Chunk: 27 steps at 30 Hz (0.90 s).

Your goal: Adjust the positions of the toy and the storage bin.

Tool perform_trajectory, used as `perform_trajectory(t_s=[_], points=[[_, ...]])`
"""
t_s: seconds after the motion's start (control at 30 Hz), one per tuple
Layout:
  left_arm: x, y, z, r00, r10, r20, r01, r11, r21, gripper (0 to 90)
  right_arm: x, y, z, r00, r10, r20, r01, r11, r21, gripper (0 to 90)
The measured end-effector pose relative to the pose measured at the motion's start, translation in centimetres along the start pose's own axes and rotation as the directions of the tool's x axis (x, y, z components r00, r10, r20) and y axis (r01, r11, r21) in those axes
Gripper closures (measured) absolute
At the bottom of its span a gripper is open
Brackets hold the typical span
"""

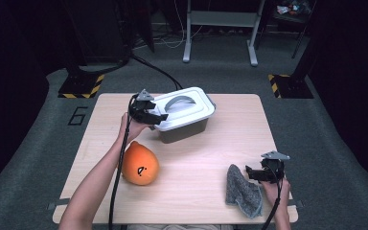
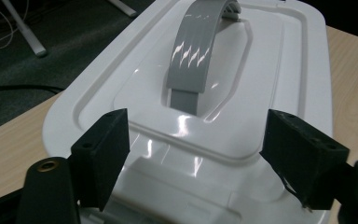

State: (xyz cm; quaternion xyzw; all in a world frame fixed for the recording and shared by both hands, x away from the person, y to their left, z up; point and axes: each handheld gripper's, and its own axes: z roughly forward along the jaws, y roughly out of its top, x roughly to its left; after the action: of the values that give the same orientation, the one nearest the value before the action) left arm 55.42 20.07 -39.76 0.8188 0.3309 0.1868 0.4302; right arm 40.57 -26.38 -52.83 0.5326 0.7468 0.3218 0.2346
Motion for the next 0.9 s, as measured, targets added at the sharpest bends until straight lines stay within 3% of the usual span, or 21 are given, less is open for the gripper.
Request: perform_trajectory(t_s=[0.23, 0.33, 0.4, 0.47, 0.63, 0.9], points=[[0.1, 1.7, 1.5, 0.9999, -0.005, 0.013, 0.005, 1.0, 0.001, 34.4, 0.0, 0.0, 0.0, 1.0, 0.0, 0.001, 0.0, 1.0, -0.002, 5.9], [0.2, 2.1, 2.1, 0.9999, 0.007, 0.007, -0.008, 0.9996, 0.029, 39.1, 0.0, 0.0, 0.0, 1.0, -0.001, 0.001, 0.001, 1.0, -0.003, 6.0], [0.1, 2.1, 2.5, 0.9999, 0.013, -0.011, -0.013, 0.9994, 0.031, 44.5, 0.0, 0.0, 0.0, 1.0, -0.001, 0.001, 0.001, 1.0, -0.003, 6.0], [0.0, 2.0, 2.8, 0.9999, 0.011, 0.003, -0.011, 0.999, 0.044, 50.3, 0.0, 0.0, 0.0, 1.0, -0.002, 0.001, 0.002, 1.0, -0.003, 6.1], [0.1, 1.9, 2.7, 0.9997, -0.012, -0.022, 0.013, 0.9988, 0.048, 64.1, 0.0, 0.0, 0.0, 1.0, -0.004, 0.0, 0.004, 1.0, -0.002, 6.1], [-0.8, 1.9, 2.5, 0.9984, -0.04, -0.041, 0.042, 0.9971, 0.063, 65.4, 0.0, 0.0, 0.0, 1.0, -0.001, 0.001, 0.001, 1.0, -0.004, 6.1]])
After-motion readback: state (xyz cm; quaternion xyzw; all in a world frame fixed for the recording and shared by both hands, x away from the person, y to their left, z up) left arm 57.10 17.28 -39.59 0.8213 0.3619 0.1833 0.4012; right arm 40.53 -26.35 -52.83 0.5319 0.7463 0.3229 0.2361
